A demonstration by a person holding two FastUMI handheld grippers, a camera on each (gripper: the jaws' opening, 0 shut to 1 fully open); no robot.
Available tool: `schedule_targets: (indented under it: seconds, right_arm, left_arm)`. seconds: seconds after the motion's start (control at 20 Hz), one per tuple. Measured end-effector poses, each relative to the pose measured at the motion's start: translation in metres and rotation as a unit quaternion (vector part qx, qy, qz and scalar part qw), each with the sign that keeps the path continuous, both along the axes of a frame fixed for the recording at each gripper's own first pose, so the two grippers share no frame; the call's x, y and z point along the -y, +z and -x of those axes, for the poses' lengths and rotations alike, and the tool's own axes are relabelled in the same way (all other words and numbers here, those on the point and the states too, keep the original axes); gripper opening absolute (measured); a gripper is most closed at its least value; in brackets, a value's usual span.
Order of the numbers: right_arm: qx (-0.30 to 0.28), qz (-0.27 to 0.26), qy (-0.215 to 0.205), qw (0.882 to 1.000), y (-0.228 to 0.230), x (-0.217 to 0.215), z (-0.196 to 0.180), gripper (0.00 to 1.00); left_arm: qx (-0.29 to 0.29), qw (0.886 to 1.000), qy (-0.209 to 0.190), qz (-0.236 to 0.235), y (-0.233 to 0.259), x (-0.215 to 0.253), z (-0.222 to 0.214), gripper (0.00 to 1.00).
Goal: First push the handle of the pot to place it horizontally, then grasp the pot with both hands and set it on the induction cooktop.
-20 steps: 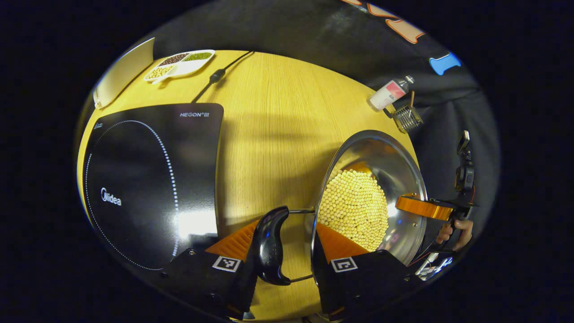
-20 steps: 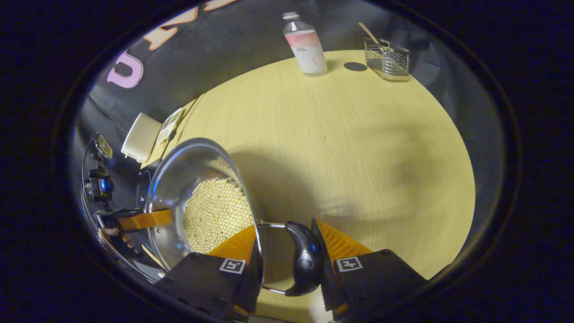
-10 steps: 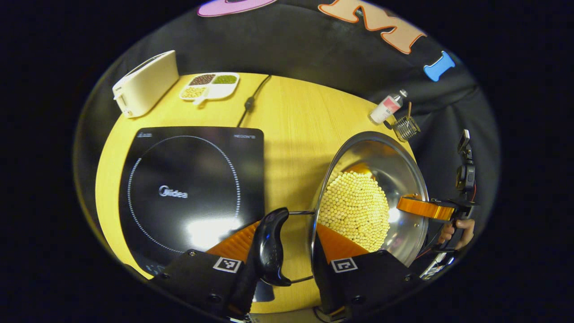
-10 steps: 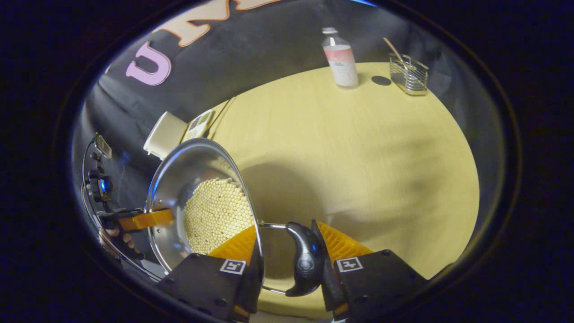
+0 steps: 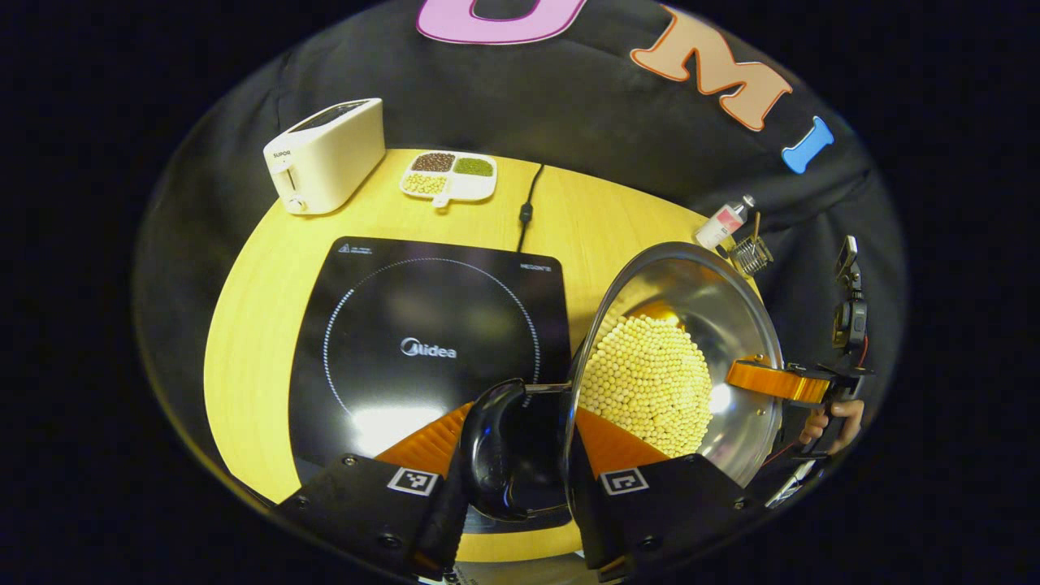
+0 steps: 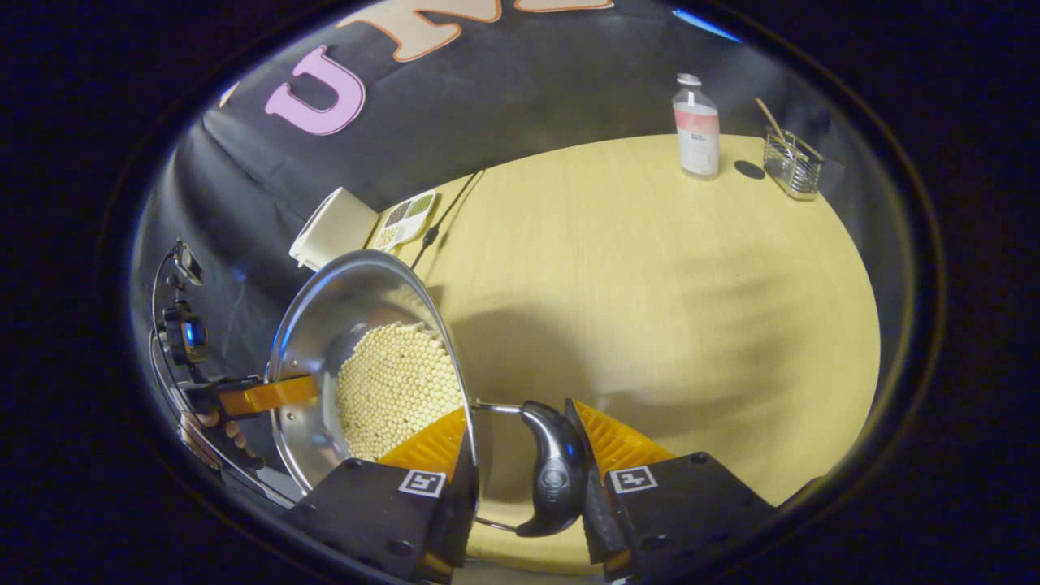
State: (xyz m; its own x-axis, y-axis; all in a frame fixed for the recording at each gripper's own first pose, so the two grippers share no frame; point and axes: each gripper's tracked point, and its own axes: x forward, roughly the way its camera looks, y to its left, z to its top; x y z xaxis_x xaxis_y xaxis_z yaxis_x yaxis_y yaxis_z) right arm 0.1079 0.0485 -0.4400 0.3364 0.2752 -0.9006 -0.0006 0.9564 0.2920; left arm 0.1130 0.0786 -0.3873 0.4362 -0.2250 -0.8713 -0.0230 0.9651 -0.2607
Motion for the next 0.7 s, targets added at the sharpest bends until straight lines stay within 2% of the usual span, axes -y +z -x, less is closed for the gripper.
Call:
schedule_targets:
  seconds: [0.25, 0.3, 0.4, 0.45, 0.7]
  right_arm:
    - [-0.003, 0.021, -0.016, 1.0, -0.011, -0.06, 0.0, 0.51]
    - [-0.004, 0.025, -0.022, 0.999, -0.014, -0.07, -0.001, 0.58]
    - [-0.007, 0.038, -0.029, 0.999, -0.023, -0.089, -0.001, 0.58]
    - [-0.01, 0.046, -0.034, 0.998, -0.026, -0.098, -0.001, 0.51]
    - [-0.018, 0.063, -0.044, 0.997, -0.037, -0.133, -0.002, 0.52]
  left_arm:
    - [0.006, 1.0, -0.021, 0.01, -0.014, -0.063, -0.014, 0.58]
    - [0.005, 1.0, -0.028, 0.013, -0.018, -0.074, -0.016, 0.58]
    - [0.003, 0.999, -0.032, 0.018, -0.025, -0.094, -0.019, 0.58]
    - [-0.001, 0.999, -0.035, 0.019, -0.028, -0.104, -0.019, 0.58]
    - [0.001, 0.999, -0.041, 0.014, -0.038, -0.142, -0.031, 0.58]
